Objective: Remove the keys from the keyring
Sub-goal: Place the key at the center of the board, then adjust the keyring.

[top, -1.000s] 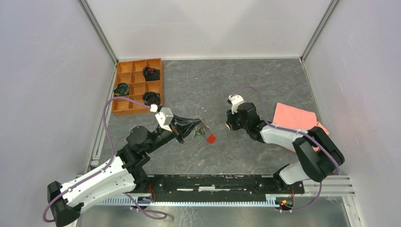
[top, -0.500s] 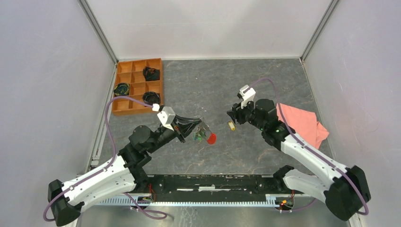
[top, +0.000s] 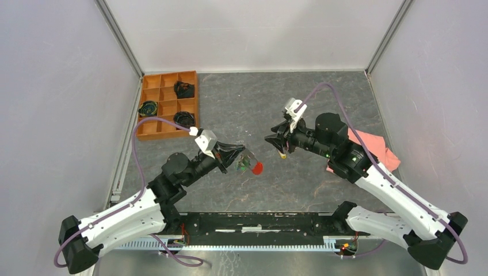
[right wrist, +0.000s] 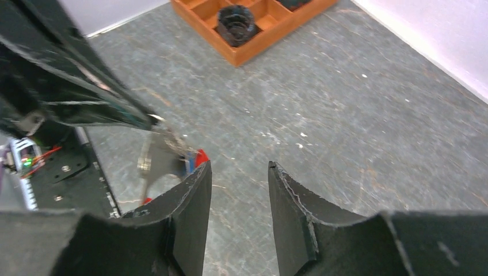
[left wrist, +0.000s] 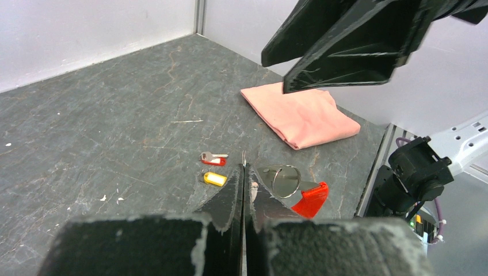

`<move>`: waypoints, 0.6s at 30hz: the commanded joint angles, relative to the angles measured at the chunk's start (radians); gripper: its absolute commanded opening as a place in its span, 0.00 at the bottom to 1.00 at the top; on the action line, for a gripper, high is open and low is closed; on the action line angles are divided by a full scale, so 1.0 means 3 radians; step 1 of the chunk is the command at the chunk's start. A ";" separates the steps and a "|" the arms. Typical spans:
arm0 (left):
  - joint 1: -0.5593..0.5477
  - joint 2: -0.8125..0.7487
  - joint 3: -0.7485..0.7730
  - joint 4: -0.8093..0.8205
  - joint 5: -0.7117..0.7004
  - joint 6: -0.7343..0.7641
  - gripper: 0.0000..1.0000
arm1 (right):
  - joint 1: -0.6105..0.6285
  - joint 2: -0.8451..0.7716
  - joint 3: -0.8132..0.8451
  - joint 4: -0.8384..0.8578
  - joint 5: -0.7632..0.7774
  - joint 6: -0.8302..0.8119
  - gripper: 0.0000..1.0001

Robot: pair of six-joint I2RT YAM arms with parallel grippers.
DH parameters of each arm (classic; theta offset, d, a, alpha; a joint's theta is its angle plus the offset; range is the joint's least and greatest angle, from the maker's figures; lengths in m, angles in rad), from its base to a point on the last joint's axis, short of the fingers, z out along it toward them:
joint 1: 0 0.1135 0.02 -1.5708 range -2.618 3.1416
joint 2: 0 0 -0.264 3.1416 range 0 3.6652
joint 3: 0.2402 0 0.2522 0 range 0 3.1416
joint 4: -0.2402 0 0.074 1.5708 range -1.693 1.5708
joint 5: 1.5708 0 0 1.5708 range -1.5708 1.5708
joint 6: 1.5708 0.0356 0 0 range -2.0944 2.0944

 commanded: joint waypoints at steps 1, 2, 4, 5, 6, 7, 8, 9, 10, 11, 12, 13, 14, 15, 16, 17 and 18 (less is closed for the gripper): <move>-0.0003 0.0039 0.0023 0.0330 -0.0058 -0.0163 0.02 | 0.0274 0.0169 0.0394 -0.0297 0.0031 -0.0048 0.46; -0.0002 0.0050 0.0019 0.0342 -0.0056 -0.0166 0.02 | 0.0358 0.0210 0.0437 -0.0343 0.0069 -0.0120 0.45; -0.0003 0.0063 0.0013 0.0370 -0.0061 -0.0184 0.02 | 0.0458 0.0262 0.0480 -0.0382 0.0104 -0.0140 0.45; -0.0003 0.0072 0.0008 0.0385 -0.0060 -0.0191 0.02 | 0.0501 0.0285 0.0487 -0.0394 0.0117 -0.0133 0.45; -0.0003 0.0083 0.0010 0.0392 -0.0061 -0.0202 0.02 | 0.0534 0.0306 0.0501 -0.0417 0.0142 -0.0127 0.45; -0.0003 0.0093 0.0015 0.0399 -0.0060 -0.0208 0.02 | 0.0575 0.0327 0.0519 -0.0442 0.0170 -0.0117 0.45; -0.0003 0.0106 0.0020 0.0400 -0.0059 -0.0214 0.02 | 0.0604 0.0352 0.0544 -0.0464 0.0171 -0.0114 0.45; -0.0003 0.0116 0.0023 0.0401 -0.0054 -0.0217 0.02 | 0.0632 0.0370 0.0559 -0.0481 0.0187 -0.0110 0.45; -0.0003 0.0124 0.0023 0.0403 -0.0051 -0.0220 0.02 | 0.0658 0.0385 0.0577 -0.0499 0.0195 -0.0101 0.44; -0.0003 0.0131 0.0023 0.0408 -0.0055 -0.0225 0.02 | 0.0685 0.0400 0.0580 -0.0520 0.0227 -0.0099 0.44; -0.0003 0.0141 0.0027 0.0414 -0.0053 -0.0225 0.02 | 0.0702 0.0411 0.0582 -0.0537 0.0259 -0.0102 0.44; -0.0003 0.0151 0.0032 0.0419 -0.0050 -0.0225 0.02 | 0.0719 0.0417 0.0582 -0.0557 0.0286 -0.0099 0.44; -0.0003 0.0161 0.0040 0.0421 -0.0047 -0.0225 0.02 | 0.0733 0.0425 0.0575 -0.0564 0.0301 -0.0103 0.44; -0.0003 0.0174 0.0047 0.0426 -0.0049 -0.0227 0.02 | 0.0743 0.0437 0.0568 -0.0574 0.0303 -0.0109 0.44; -0.0003 0.0185 0.0055 0.0425 -0.0045 -0.0231 0.02 | 0.0754 0.0439 0.0560 -0.0585 0.0300 -0.0107 0.44; -0.0003 0.0198 0.0065 0.0425 -0.0043 -0.0231 0.02 | 0.0766 0.0450 0.0552 -0.0588 0.0300 -0.0108 0.44; -0.0003 0.0210 0.0077 0.0426 -0.0040 -0.0230 0.02 | 0.0774 0.0455 0.0543 -0.0594 0.0307 -0.0108 0.44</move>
